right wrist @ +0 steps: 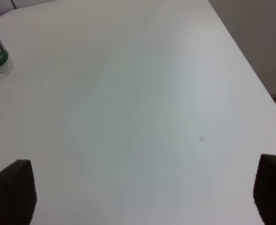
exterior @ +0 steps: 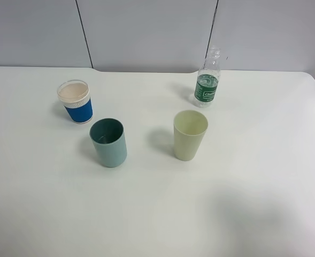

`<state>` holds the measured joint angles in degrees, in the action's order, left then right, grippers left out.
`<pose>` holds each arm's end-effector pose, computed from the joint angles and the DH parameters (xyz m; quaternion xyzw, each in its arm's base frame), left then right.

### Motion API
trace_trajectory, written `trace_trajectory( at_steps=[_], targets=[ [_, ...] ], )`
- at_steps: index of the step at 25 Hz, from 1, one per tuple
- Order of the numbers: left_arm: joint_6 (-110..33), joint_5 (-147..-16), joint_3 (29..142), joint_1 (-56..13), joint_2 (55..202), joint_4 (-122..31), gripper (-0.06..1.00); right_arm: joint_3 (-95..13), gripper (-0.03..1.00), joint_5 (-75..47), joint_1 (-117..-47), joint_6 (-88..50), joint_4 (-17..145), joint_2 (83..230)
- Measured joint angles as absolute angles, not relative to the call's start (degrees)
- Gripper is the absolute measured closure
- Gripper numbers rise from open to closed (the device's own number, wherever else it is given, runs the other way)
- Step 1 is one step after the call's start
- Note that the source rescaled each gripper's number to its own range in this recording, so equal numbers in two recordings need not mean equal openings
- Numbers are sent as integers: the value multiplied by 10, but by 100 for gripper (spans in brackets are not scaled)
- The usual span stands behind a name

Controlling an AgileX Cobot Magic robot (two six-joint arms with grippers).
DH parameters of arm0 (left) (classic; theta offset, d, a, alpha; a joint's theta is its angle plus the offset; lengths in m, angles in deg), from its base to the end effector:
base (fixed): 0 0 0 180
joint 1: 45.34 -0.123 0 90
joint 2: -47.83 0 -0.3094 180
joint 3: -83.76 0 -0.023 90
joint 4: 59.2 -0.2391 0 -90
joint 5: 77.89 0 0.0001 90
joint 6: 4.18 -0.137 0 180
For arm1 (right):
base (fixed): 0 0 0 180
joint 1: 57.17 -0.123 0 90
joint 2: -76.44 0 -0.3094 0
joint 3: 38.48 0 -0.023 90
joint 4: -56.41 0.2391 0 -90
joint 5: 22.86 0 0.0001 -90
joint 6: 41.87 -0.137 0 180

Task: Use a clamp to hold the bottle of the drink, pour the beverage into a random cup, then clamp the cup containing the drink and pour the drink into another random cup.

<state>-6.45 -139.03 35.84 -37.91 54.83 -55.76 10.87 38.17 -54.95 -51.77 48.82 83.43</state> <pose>-0.0027 -0.0069 0.2568 0.0733 0.8448 -0.0538 0.5274 -0.0004 -0.0158 0.2501 0.0927 0.8474 -0.0313 0.5219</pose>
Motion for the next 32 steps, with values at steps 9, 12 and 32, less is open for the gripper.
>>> trace_trajectory(
  at_steps=[9,12,32],
  targets=[
    [-61,-1386,348,-389,548,-550,-5,109,12,382,-549,-518,488,834],
    [-61,-1386,348,-410,548,-549,-5,109,12,382,-549,-518,488,834],
    [-60,-1386,348,-450,548,-556,-5,109,12,382,-549,-518,488,834]
  ],
)
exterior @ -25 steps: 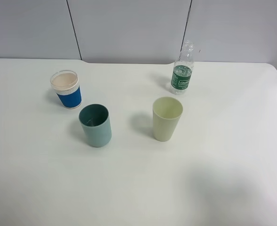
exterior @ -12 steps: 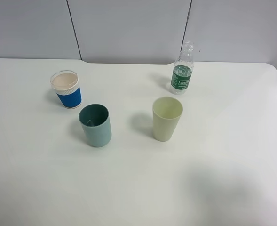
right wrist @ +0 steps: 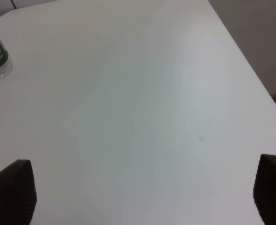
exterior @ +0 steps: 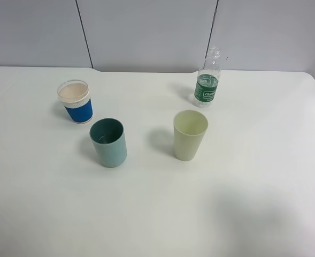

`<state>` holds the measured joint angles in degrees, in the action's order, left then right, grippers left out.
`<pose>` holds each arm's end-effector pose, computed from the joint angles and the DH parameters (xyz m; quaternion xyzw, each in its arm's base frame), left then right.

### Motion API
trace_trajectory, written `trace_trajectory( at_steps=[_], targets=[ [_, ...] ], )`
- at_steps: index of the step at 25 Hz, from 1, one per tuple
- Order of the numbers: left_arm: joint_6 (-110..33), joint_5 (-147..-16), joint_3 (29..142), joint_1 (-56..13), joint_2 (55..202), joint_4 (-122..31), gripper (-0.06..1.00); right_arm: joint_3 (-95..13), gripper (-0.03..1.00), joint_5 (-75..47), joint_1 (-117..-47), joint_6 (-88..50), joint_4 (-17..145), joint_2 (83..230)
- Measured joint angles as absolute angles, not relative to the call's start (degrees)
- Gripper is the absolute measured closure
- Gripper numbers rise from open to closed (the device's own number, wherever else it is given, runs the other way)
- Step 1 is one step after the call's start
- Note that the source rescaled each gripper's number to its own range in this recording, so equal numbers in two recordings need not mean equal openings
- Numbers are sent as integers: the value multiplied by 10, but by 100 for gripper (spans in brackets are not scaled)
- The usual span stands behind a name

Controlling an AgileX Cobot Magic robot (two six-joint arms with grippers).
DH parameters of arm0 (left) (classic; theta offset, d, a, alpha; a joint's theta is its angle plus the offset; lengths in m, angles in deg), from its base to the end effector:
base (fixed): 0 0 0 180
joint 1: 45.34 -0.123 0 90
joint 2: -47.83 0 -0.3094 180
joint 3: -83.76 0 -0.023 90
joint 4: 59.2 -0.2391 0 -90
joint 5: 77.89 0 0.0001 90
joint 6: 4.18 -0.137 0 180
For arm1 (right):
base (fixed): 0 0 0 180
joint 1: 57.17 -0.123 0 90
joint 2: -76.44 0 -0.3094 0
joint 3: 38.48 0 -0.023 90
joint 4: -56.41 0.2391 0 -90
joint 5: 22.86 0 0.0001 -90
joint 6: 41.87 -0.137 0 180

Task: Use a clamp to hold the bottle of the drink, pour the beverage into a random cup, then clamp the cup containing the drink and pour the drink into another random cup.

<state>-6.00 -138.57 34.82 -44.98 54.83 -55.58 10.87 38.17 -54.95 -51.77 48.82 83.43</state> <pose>0.0004 -0.0075 0.2524 0.0175 0.8503 -0.0249 0.5254 -0.0004 -0.0158 0.2501 0.0927 0.8474 -0.0313 0.5219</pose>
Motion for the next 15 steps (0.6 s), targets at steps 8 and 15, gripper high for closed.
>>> trace_trajectory(
  at_steps=[8,15],
  targets=[
    [-54,-1386,348,-463,548,-560,-5,109,12,382,-549,-518,488,834],
    [-54,-1386,348,-463,548,-560,-5,109,12,382,-549,-518,488,834]
  ],
)
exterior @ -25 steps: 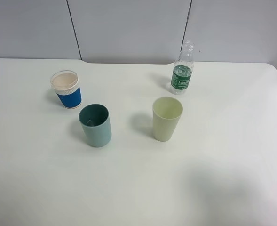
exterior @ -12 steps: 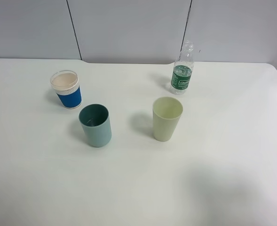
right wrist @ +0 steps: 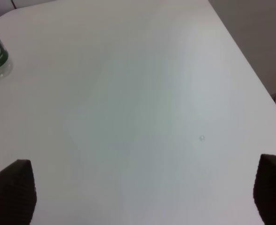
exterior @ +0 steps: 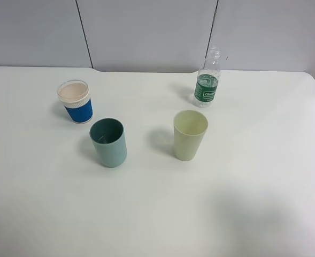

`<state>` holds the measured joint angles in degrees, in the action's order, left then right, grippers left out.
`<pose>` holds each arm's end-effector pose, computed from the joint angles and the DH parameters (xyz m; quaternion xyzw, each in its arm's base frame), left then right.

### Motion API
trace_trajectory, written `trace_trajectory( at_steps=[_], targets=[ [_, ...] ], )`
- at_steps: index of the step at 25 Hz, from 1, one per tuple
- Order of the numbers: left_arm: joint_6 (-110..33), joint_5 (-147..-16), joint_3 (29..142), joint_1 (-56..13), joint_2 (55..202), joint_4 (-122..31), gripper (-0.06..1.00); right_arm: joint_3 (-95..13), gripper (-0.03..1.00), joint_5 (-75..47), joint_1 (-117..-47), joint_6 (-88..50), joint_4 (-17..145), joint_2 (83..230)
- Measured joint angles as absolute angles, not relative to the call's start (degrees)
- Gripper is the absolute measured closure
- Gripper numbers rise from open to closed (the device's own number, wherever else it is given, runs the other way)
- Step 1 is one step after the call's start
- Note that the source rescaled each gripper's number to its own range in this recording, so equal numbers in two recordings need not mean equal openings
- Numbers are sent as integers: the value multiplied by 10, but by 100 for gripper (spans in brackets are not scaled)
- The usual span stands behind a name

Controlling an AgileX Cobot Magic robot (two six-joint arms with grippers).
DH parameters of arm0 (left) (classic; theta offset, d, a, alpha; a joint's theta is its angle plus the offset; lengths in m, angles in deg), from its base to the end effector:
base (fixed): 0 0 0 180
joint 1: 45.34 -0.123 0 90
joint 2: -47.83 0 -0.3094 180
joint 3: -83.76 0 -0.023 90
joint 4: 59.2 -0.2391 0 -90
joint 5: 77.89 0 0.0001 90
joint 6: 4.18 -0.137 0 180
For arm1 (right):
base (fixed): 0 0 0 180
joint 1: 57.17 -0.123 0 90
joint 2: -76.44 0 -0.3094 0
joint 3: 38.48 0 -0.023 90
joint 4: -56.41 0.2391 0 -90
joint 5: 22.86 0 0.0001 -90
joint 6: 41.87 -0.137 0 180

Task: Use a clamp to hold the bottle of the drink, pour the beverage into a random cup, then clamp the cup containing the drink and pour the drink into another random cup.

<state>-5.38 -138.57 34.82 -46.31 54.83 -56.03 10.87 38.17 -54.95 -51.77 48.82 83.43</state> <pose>0.0005 -0.0066 0.2523 0.0029 0.8506 -0.0177 0.5256 -0.0004 -0.0158 0.2501 0.0927 0.8474 -0.0313 0.5219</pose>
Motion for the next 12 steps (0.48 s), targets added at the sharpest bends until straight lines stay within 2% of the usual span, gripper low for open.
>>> trace_trajectory(
  at_steps=[12],
  targets=[
    [-54,-1386,348,-463,548,-560,-5,109,12,382,-549,-518,488,834]
  ],
)
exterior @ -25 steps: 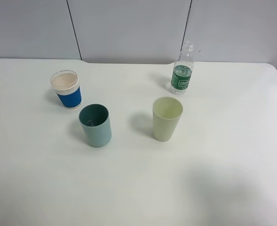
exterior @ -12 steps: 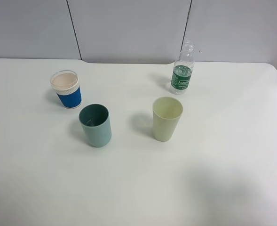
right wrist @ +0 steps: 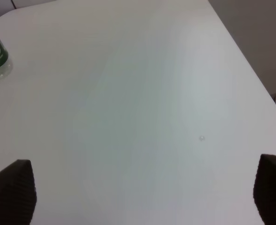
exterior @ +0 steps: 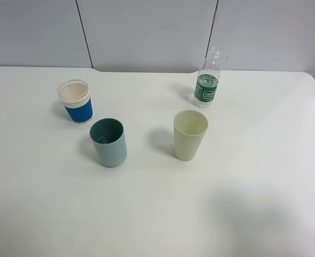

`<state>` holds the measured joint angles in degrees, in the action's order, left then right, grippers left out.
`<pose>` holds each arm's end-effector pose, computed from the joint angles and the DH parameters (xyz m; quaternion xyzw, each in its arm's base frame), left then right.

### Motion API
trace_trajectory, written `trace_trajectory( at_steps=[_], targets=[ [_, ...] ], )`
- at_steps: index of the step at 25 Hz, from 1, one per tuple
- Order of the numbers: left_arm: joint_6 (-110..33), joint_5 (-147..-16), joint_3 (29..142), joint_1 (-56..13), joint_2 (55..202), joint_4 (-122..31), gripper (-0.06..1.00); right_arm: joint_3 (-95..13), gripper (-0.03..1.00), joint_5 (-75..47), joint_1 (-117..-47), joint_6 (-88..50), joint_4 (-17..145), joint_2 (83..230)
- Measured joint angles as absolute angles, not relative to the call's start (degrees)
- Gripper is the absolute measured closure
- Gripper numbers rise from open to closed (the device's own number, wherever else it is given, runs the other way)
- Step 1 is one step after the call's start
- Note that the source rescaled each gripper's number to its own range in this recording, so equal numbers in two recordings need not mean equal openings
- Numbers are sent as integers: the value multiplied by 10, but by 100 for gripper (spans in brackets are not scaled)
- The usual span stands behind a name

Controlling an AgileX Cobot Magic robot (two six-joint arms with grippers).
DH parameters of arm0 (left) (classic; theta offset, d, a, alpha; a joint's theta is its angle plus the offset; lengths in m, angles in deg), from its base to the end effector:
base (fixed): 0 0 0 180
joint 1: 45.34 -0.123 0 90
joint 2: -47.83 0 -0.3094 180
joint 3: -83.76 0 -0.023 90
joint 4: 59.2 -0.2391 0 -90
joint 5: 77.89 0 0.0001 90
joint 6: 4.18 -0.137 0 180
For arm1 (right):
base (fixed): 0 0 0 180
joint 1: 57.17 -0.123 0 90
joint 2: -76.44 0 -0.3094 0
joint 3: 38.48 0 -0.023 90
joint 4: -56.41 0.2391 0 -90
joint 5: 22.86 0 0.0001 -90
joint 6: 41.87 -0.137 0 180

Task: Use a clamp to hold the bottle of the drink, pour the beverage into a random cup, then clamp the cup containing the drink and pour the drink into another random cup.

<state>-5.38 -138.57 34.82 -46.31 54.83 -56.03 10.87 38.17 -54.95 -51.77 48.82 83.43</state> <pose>0.0005 -0.0066 0.2523 0.0029 0.8506 -0.0177 0.5256 -0.0004 -0.0158 0.2501 0.0927 0.8474 -0.0313 0.5219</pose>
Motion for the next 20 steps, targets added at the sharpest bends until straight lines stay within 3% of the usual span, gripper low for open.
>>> trace_trajectory(
  at_steps=[20],
  targets=[
    [-54,-1386,348,-463,548,-560,-5,109,12,382,-549,-518,488,834]
  ],
)
